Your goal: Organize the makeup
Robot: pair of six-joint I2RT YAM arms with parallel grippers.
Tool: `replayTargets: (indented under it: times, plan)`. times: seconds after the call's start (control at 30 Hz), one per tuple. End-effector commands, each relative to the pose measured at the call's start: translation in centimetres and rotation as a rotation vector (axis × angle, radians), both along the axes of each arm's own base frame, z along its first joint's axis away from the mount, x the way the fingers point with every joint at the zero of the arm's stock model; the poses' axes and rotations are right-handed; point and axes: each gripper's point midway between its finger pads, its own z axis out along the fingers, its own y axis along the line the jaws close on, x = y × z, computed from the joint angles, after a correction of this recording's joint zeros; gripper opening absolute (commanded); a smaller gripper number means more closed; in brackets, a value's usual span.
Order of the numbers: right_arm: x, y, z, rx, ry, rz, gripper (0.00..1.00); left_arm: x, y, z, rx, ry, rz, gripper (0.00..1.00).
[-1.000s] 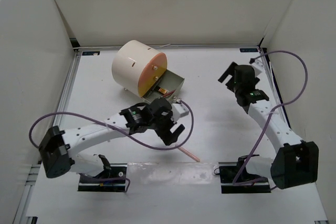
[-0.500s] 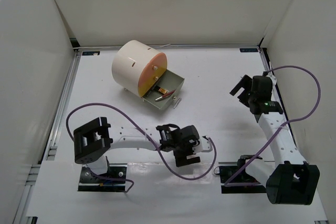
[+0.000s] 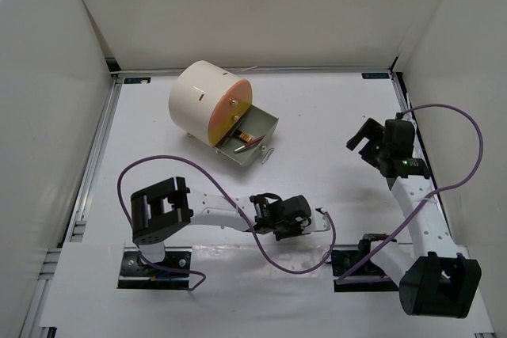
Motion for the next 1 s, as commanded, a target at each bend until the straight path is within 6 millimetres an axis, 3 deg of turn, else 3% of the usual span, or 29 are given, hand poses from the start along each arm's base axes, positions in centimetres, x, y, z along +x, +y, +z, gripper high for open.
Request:
replayTargets:
  times: [0.0, 0.13, 0.23, 0.27, 0.33, 0.37, 0.43, 0.47, 0.5, 0.57, 0.6, 0.7, 0.77, 0.97]
  plan:
    - [-0.2, -1.1, 0.7, -0.016, -0.021, -0.023, 0.99, 0.1, 2.2, -2.3, 0.103, -0.021, 0.02, 0.36]
    - [-0.1, -1.1, 0.5, -0.009, -0.018, -0.027, 0.99, 1.9, 2.6, -1.6, 0.122, -0.102, 0.086, 0.25]
    - [0.2, -1.0, 0.6, -0.004, -0.028, -0.03, 0.99, 3.3, 1.8, 0.8, 0.053, -0.175, 0.111, 0.23]
    - [0.2, -1.0, 0.6, 0.0, -0.028, -0.034, 0.99, 4.9, 1.4, 2.9, -0.008, -0.214, 0.16, 0.22]
    - [0.5, -0.7, 0.6, 0.012, -0.039, -0.019, 0.99, 7.1, 1.7, 4.8, -0.058, -0.242, 0.225, 0.22]
    - [0.6, -0.5, 0.7, 0.015, -0.045, -0.006, 0.99, 9.6, 2.2, 7.3, -0.121, -0.267, 0.293, 0.22]
    - [1.1, 0.4, 0.8, 0.019, -0.068, 0.038, 0.99, 12.5, 3.3, 10.0, -0.181, -0.323, 0.373, 0.24]
    - [1.1, 0.4, 0.7, 0.002, -0.071, 0.048, 0.99, 14.8, 4.3, 12.6, -0.248, -0.354, 0.424, 0.25]
    - [1.2, 2.1, 0.6, -0.022, -0.07, 0.104, 0.99, 16.1, 4.9, 14.0, -0.281, -0.377, 0.451, 0.26]
    - [1.4, 1.5, 0.2, -0.126, -0.049, 0.058, 0.99, 18.1, 5.8, 16.6, -0.349, -0.393, 0.478, 0.28]
    - [1.5, 2.0, 0.4, -0.147, -0.045, 0.064, 0.99, 20.4, 7.1, 18.5, -0.4, -0.41, 0.52, 0.29]
    - [1.7, 3.3, -0.2, -0.194, -0.024, 0.082, 0.99, 24.3, 9.6, 20.6, -0.447, -0.418, 0.568, 0.31]
    - [2.0, 4.6, -0.6, -0.191, -0.027, 0.105, 0.99, 25.7, 10.5, 20.7, -0.44, -0.416, 0.574, 0.31]
    - [3.1, 7.2, -2.6, -0.203, 0.032, 0.134, 0.99, 29.9, 11.5, 18.3, -0.407, -0.346, 0.588, 0.32]
